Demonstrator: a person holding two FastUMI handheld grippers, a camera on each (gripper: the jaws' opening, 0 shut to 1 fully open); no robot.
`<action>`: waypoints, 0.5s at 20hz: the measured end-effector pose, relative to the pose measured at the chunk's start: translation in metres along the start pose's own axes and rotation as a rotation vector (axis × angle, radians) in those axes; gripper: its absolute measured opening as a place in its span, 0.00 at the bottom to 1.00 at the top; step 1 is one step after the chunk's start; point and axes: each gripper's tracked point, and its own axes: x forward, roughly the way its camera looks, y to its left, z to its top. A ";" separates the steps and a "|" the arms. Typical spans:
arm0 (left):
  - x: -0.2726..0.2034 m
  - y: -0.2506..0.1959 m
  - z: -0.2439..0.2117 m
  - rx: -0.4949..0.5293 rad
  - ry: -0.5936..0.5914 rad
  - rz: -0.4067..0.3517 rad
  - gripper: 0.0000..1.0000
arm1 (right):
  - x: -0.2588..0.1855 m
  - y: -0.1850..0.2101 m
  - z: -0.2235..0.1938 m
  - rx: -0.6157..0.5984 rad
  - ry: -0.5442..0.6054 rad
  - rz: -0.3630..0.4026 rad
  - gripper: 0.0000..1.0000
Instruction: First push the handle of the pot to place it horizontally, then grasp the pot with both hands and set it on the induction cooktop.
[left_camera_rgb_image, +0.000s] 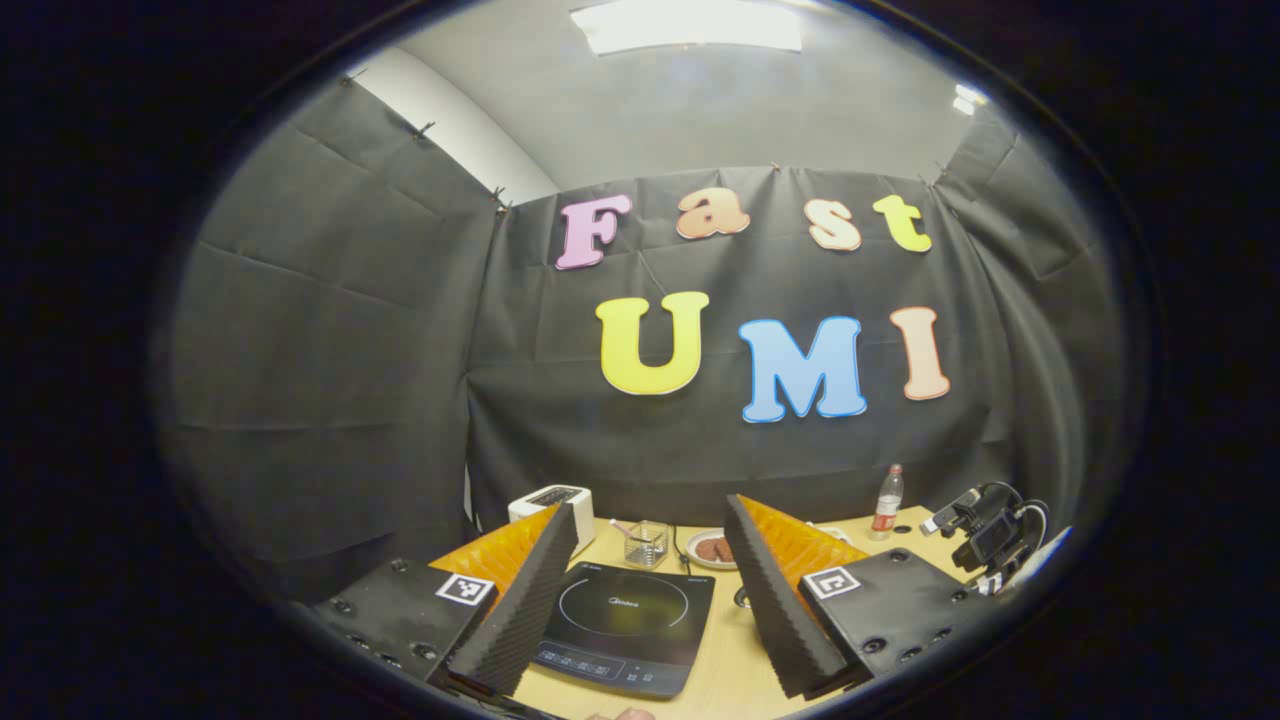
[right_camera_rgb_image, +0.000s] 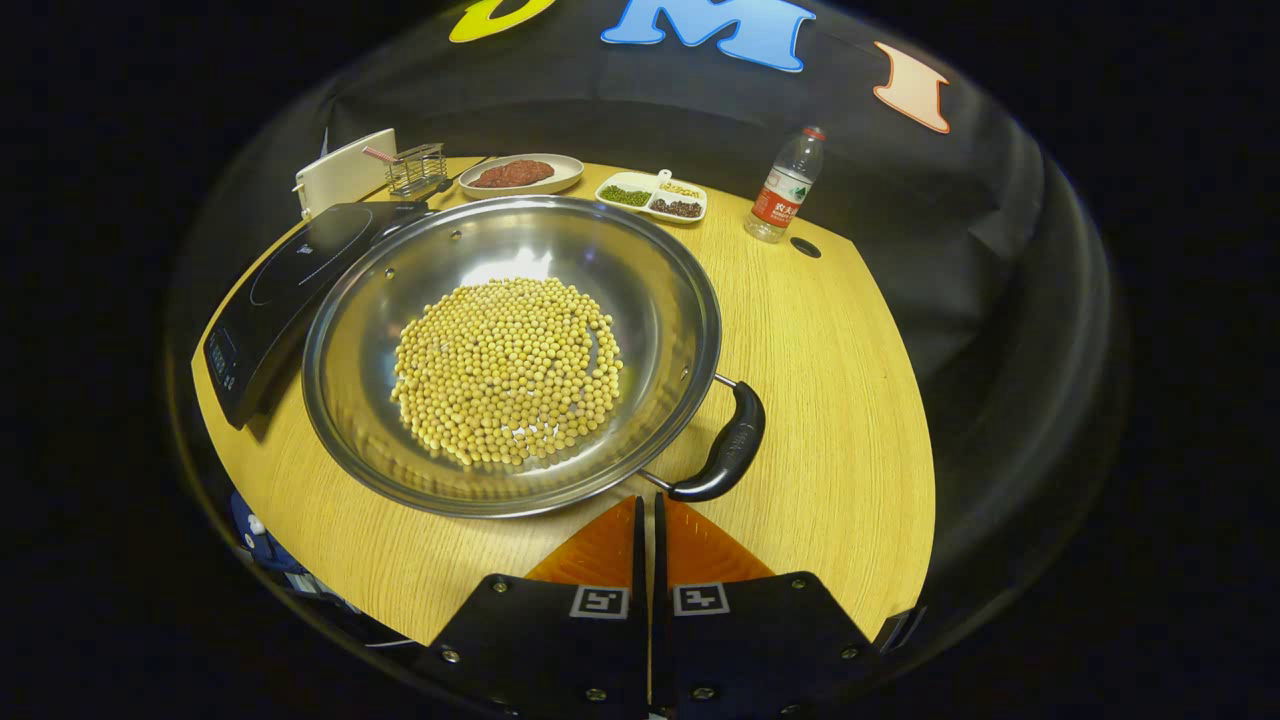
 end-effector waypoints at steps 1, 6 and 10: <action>0.004 0.000 -0.003 -0.001 0.003 -0.006 1.00 | 0.003 -0.002 0.003 0.001 -0.005 -0.014 0.02; 0.042 0.001 -0.016 -0.022 0.031 -0.041 0.94 | 0.012 -0.013 0.017 0.031 -0.017 -0.071 0.01; 0.079 -0.007 -0.029 -0.030 0.049 -0.091 1.00 | 0.018 -0.022 0.027 0.082 -0.019 -0.108 0.01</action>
